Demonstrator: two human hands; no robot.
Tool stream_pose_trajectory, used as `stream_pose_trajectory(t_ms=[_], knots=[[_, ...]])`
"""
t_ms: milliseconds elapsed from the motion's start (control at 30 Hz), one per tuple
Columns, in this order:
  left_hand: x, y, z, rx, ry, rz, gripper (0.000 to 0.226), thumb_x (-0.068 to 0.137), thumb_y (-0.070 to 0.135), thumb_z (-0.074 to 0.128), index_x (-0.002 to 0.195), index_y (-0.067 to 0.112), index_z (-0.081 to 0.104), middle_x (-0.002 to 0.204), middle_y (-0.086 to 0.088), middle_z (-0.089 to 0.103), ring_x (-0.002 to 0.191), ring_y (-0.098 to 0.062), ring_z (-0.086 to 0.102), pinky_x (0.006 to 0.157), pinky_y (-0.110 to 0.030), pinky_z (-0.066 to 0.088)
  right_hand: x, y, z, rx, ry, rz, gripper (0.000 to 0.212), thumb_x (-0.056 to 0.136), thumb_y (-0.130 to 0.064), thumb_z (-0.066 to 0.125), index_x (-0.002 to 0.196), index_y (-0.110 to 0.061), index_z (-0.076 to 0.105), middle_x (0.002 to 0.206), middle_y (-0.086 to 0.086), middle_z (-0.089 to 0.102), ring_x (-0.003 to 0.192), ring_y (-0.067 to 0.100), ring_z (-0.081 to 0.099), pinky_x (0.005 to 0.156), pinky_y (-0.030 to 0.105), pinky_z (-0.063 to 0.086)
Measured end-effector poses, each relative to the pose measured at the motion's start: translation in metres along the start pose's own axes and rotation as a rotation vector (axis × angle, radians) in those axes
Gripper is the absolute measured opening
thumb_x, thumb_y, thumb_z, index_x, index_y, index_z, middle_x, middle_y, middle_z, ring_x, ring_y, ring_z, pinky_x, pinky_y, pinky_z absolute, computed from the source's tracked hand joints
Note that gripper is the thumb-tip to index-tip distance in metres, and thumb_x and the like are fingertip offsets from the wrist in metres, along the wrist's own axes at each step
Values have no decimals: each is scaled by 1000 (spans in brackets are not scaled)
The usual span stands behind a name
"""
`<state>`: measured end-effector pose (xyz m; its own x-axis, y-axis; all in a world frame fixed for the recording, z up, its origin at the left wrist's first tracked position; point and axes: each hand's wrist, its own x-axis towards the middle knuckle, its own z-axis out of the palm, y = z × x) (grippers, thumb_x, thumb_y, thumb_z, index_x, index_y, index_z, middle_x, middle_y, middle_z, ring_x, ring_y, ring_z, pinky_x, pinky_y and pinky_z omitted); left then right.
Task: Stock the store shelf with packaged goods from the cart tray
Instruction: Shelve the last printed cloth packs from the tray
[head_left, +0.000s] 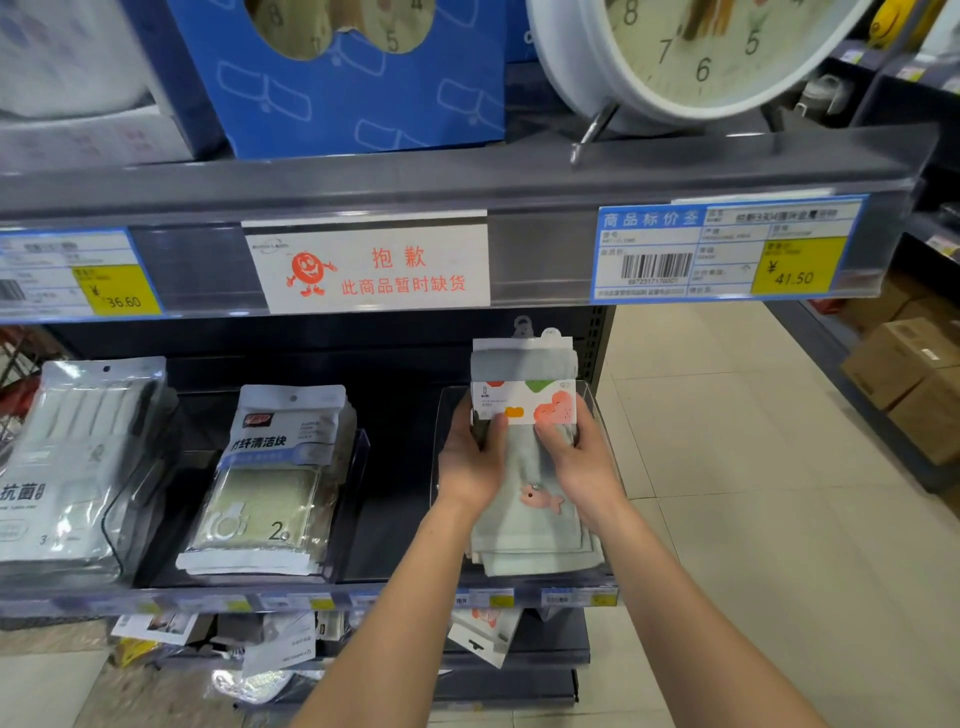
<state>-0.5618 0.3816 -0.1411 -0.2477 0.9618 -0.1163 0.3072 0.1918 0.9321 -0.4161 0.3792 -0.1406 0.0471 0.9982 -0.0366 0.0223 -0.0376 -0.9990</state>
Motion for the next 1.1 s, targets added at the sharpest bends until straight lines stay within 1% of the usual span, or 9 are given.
stream_pose_trajectory(t_ms=[67,233,433,633,767,867,933,1000,1100], knots=[[3,5,-1,4,13,30,45,103,47,57,146,38,48,113,19,71,97,2,68,78,-17,52,2,-3,-2,-4,3,-37,27,100,-29,62,126,-37,59,119,-12,72,110,10,69,86,33,58],[9,4,2,34,-12,41,48,103,47,55,150,38,45,118,16,71,104,-9,69,84,-24,50,8,1,-3,-23,10,-19,28,99,-30,63,124,-40,60,119,-12,72,111,11,69,98,45,56],[9,-7,4,-16,-9,9,47,104,40,58,149,36,46,108,26,66,100,0,67,76,-14,47,9,9,5,-5,-1,28,34,100,-21,63,133,-29,57,121,-10,72,111,6,69,100,36,56],[10,-11,4,-13,-17,-21,55,103,43,57,154,39,37,101,31,65,96,2,67,79,-23,49,9,8,5,-60,51,52,32,97,-24,66,128,-30,59,114,-17,71,100,-10,65,84,14,50],[0,-11,5,52,34,49,61,103,42,58,157,37,30,87,16,71,79,-1,70,68,-22,52,6,12,6,-140,113,28,29,95,-36,66,123,-34,61,111,-17,73,102,-2,68,91,31,57],[-2,-13,7,78,76,110,66,102,44,57,159,35,25,109,8,73,93,-15,74,80,-35,61,1,8,6,-189,152,-12,27,97,-34,64,122,-35,58,109,-18,73,99,-4,68,86,30,60],[-5,-12,6,81,91,144,69,96,53,53,157,42,21,138,4,64,114,-18,70,95,-43,59,-1,7,6,-229,179,-27,27,97,-31,63,122,-39,55,110,-20,72,100,-6,67,85,28,58],[-11,-4,4,118,112,199,69,94,55,50,156,45,21,153,3,52,133,-21,59,106,-45,54,-1,6,7,-281,212,-43,34,95,-39,61,128,-38,52,118,-17,69,107,-2,66,93,35,57],[-18,7,1,230,150,293,64,101,42,54,160,28,31,162,-4,41,148,-24,43,116,-44,45,-3,1,8,-397,223,-82,42,94,-41,58,134,-32,48,124,-11,65,114,11,63,96,43,55]])
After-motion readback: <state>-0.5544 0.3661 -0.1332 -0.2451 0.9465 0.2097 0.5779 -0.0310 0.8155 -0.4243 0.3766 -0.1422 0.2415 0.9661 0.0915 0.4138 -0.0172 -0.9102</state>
